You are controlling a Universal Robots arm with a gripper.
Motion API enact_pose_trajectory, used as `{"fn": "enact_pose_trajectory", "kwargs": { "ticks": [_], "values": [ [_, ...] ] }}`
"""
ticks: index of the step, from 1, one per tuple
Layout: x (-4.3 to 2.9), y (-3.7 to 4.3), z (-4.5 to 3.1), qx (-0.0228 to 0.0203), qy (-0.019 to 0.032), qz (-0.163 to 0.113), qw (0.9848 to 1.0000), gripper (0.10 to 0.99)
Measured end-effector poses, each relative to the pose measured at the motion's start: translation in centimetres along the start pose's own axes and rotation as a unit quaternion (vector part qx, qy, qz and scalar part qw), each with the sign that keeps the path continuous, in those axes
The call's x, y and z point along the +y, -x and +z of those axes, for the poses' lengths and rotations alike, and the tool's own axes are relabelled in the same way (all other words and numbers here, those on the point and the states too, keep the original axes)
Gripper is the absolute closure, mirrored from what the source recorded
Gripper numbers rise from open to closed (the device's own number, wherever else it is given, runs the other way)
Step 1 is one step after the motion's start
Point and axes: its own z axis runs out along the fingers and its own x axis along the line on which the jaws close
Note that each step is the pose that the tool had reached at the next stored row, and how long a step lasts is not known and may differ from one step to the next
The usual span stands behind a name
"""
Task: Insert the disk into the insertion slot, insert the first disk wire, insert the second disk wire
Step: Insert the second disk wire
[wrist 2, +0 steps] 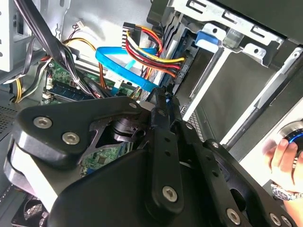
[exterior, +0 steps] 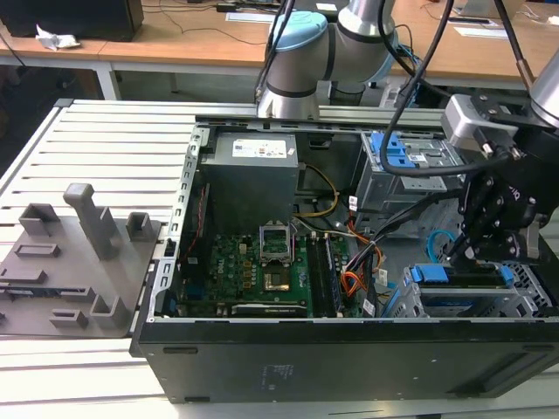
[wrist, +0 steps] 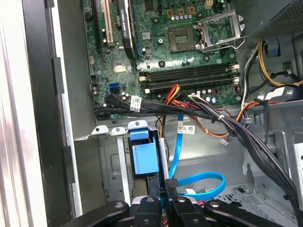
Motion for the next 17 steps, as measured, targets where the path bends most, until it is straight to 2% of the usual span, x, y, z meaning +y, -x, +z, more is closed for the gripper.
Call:
{"fn": "enact_pose_trajectory", "kwargs": {
  "ticks": [17],
  "values": [
    [-0.57,-0.38,0.16,0.0005,0.0009,-0.008,1.0,0.925]
  ]
}}
